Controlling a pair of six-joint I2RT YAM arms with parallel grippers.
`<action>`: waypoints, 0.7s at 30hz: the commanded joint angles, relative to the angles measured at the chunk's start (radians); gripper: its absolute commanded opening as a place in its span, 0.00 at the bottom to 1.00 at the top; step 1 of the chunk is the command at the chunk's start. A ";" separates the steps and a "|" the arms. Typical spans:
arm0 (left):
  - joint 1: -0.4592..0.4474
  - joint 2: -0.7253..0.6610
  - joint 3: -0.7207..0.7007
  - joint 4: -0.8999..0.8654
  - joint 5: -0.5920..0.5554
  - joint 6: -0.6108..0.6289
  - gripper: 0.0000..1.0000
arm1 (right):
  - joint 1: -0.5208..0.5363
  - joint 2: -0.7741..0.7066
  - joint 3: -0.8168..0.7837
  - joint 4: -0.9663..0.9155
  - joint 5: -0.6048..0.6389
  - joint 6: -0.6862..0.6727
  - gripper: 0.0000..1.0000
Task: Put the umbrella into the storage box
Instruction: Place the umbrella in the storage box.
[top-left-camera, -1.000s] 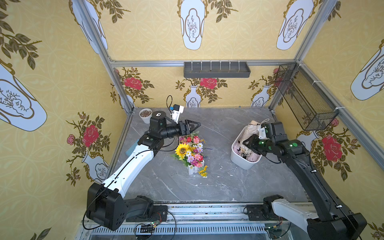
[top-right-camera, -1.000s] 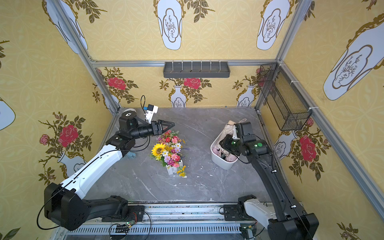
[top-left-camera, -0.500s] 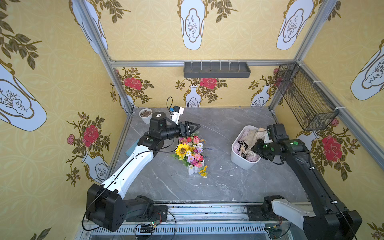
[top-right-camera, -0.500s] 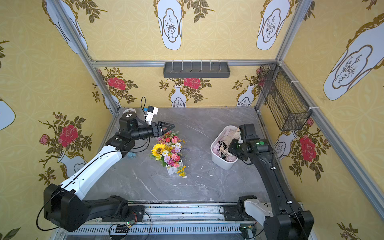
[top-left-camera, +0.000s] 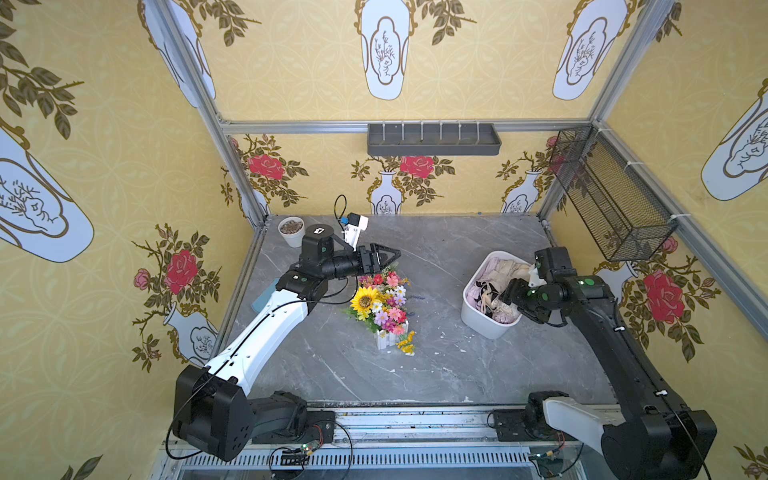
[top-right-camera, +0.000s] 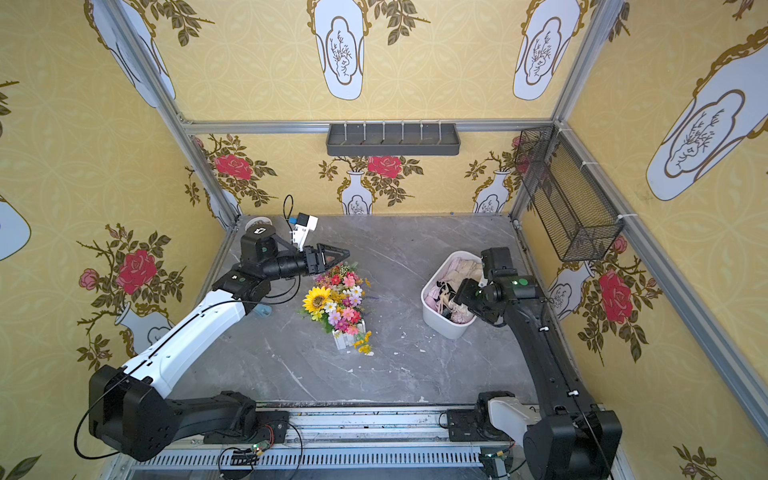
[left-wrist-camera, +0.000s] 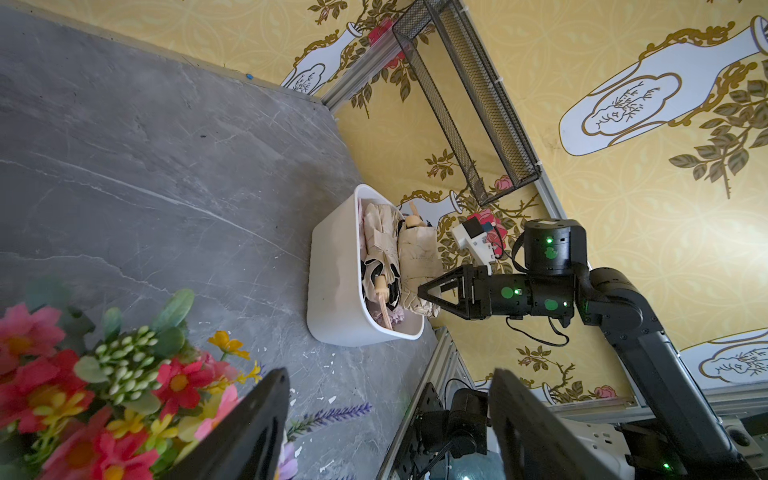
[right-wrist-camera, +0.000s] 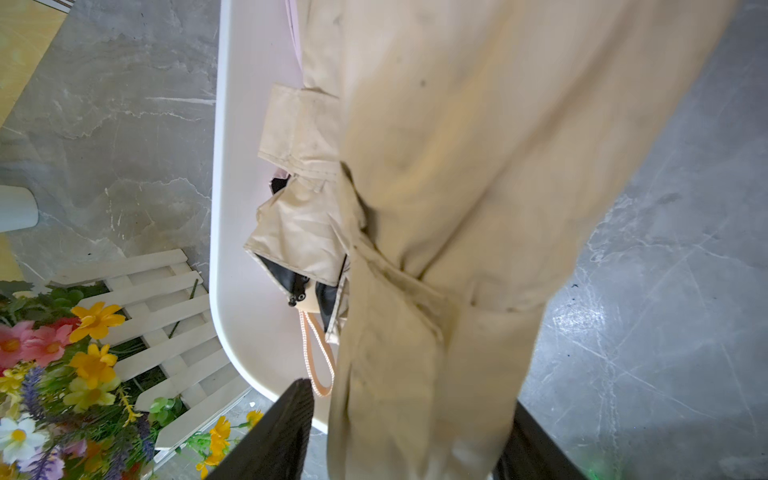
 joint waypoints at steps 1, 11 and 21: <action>0.001 0.007 -0.005 0.026 0.011 -0.005 0.80 | 0.002 -0.011 0.030 -0.025 0.044 -0.022 0.72; 0.001 0.022 -0.009 0.064 0.021 -0.041 0.79 | 0.002 0.029 0.120 -0.097 0.149 -0.073 0.58; 0.001 0.002 -0.021 0.026 0.019 -0.009 0.77 | -0.066 0.074 0.088 -0.032 0.120 -0.109 0.29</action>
